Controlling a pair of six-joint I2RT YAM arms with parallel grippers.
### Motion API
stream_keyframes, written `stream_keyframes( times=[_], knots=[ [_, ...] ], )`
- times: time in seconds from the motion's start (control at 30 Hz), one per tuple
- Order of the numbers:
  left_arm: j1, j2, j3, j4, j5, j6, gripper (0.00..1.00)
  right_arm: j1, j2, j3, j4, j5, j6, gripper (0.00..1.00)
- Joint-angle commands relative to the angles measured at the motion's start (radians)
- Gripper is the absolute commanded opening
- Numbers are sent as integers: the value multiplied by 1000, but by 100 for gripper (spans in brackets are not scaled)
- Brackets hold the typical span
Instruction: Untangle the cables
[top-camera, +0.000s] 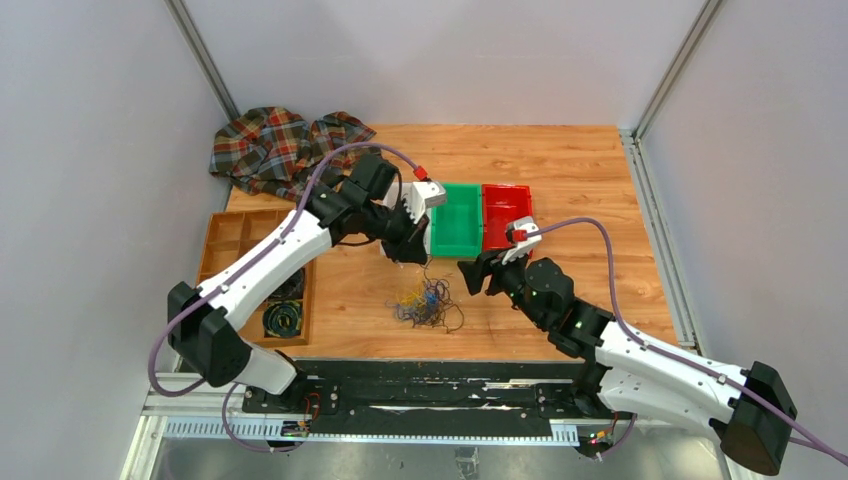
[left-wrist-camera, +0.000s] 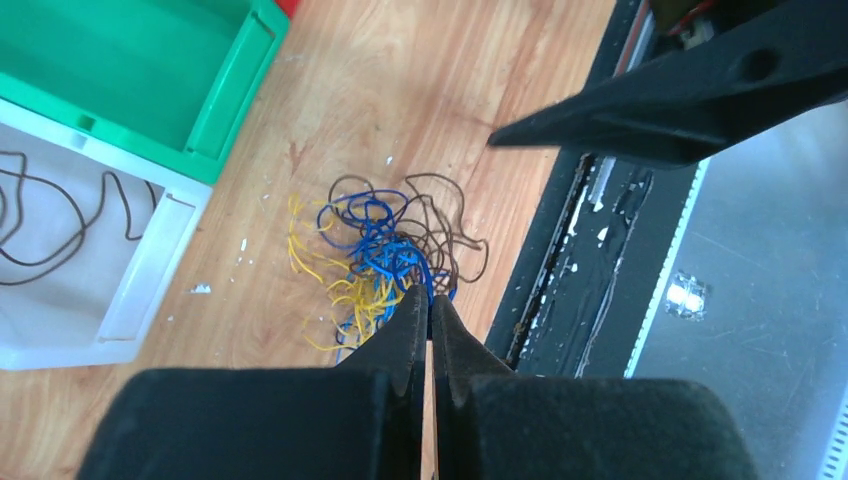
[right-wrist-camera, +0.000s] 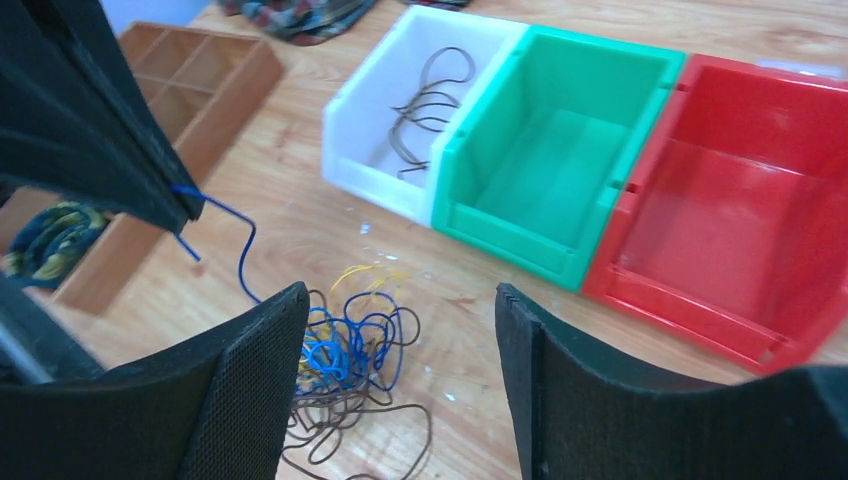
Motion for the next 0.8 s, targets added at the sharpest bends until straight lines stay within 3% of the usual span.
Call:
stream_keyframes(
  times=[0.0,0.33,0.5,0.63,0.77],
  knots=[
    [-5,-58,76,-83,49,21,1,-12,2,64,53,-202,-3,71],
    [-5,-112,241,-152,82,-3,1,-5,106,167,159,-534,45,74],
    [-5,-121,331,-184,115,-35,1,4,199,221,171,-525,29,74],
    [-5,-150,377,-189,151,-34,1,6,274,251,179,-479,24,65],
    [-5,-181,421,-189,173,-36,1,6,326,231,218,-478,40,49]
  ],
)
